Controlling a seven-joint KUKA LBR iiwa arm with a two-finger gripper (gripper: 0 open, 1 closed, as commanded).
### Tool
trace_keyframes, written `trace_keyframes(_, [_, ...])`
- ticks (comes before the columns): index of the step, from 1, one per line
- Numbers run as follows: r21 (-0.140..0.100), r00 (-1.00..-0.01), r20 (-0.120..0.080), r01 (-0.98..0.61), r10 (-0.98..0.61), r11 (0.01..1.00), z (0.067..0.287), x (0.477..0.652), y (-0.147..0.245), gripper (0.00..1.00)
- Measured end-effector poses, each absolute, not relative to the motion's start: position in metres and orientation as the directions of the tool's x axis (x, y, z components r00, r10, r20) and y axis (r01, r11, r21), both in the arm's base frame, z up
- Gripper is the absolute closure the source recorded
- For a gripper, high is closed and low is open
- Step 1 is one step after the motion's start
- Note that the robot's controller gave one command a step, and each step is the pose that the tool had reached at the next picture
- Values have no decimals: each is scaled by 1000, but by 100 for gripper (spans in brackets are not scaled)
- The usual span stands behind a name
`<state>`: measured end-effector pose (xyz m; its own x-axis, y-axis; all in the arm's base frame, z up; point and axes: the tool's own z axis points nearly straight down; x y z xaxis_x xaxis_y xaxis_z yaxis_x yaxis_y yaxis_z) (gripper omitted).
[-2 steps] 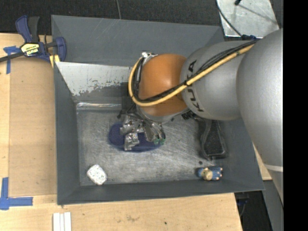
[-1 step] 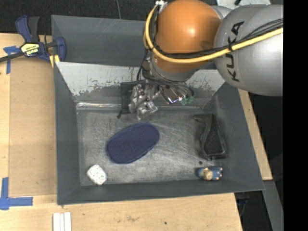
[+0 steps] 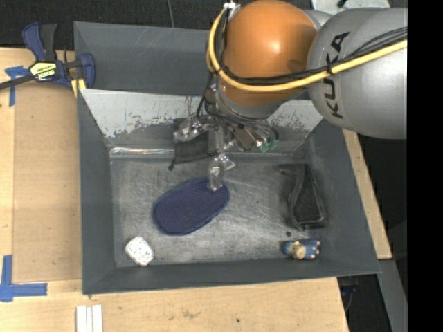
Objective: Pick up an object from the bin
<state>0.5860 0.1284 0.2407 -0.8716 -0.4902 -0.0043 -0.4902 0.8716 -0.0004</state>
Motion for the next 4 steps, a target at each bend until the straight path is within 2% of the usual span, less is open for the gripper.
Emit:
trace_keyframes(1, [2,-703,1,-711,-711,703,105,570,127,0])
trace_keyframes(2, [-4,-597,-3,-802,-802,597,77,572,130,0])
trace_keyframes(3, [-3,-600,0,-800,-800,600,78,572,129,100])
trace_keyframes(4, [-10,-496,-7,-868,-868,496,224,582,80,100])
